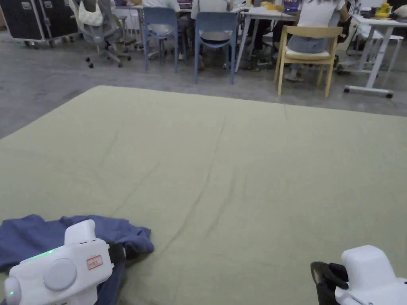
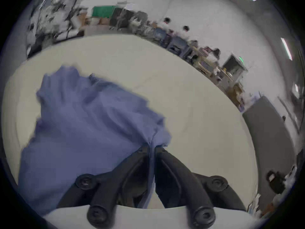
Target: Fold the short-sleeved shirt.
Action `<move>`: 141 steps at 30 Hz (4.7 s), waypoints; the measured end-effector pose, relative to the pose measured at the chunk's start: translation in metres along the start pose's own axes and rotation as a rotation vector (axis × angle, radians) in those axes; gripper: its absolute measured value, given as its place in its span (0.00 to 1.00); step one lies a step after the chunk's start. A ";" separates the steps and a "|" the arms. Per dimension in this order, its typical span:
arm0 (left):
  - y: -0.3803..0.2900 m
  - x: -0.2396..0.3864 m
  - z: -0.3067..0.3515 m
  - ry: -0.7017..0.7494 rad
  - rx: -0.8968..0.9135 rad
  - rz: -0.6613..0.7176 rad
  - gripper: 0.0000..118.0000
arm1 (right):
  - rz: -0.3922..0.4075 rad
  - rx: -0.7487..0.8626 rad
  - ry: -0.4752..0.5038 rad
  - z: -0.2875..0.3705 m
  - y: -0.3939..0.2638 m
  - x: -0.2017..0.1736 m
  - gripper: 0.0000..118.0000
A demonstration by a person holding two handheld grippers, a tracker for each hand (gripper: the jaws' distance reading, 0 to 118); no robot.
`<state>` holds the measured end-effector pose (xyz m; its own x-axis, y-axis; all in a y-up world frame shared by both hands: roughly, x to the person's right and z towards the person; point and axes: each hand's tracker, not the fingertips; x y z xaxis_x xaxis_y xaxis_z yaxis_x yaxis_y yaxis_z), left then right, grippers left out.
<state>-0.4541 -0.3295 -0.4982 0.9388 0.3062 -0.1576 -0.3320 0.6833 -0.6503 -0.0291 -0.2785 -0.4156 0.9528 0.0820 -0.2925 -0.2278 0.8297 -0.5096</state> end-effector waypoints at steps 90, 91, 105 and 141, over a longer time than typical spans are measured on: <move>-0.026 0.151 0.032 -0.160 -0.161 -0.295 0.02 | -0.531 -0.500 -0.236 -0.106 -0.083 0.254 1.00; -0.025 0.152 0.027 -0.164 -0.163 -0.283 0.02 | -0.528 -0.534 -0.235 -0.123 -0.085 0.258 1.00; -0.017 0.164 0.027 -0.183 -0.151 -0.261 0.02 | -0.414 -0.399 -0.213 -0.086 -0.070 0.237 0.04; 0.310 0.278 0.309 -0.281 0.580 -0.363 0.02 | -0.262 0.428 -0.371 0.230 0.323 0.258 0.04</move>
<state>-0.3243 0.1726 -0.5140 0.9658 0.0988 0.2398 -0.0727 0.9907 -0.1153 0.1889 0.1376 -0.4694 0.9899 -0.0317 0.1380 0.0504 0.9897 -0.1342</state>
